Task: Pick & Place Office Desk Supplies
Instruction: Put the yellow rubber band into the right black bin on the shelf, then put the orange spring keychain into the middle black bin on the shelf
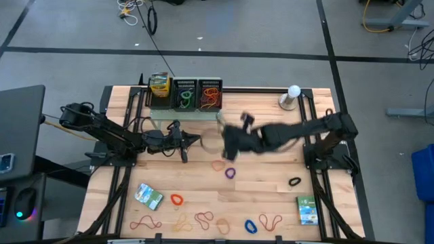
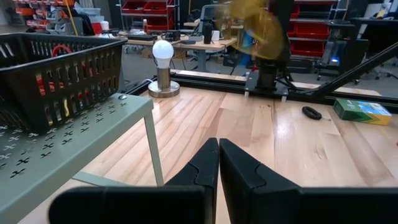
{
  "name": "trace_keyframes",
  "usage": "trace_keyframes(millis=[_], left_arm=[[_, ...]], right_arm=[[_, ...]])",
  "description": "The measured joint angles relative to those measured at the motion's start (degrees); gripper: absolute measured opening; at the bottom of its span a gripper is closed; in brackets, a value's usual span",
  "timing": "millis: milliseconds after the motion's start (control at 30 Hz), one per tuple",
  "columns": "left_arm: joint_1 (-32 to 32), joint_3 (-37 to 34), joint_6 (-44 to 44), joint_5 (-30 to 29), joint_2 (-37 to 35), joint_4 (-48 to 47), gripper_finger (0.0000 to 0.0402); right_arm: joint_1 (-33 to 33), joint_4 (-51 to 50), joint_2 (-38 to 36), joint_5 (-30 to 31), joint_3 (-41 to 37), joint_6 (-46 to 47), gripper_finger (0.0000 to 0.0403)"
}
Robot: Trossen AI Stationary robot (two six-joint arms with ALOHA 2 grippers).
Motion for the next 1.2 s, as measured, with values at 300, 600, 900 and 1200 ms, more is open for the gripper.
trace_keyframes(millis=[300, 600, 900, 1200], left_arm=[[0.01, 0.00, 0.00, 0.00, 0.00, 0.02, 0.0018], [0.01, 0.00, -0.01, 0.00, 0.00, -0.02, 0.0018], [0.00, 0.00, 0.00, 0.00, 0.00, 0.02, 0.0018], [0.00, 0.00, 0.00, 0.00, 0.00, 0.01, 0.0018]], right_arm=[[-17.19, 19.35, 0.40, -2.10, -0.14, -18.47, 0.0004], [-25.43, 28.18, 7.71, -11.28, -0.27, -19.26, 0.0005], [-25.42, 29.75, 10.19, -8.54, -0.30, -18.28, 0.0082], [-24.29, 29.51, 7.11, -7.24, -0.27, -18.74, 0.0174]])
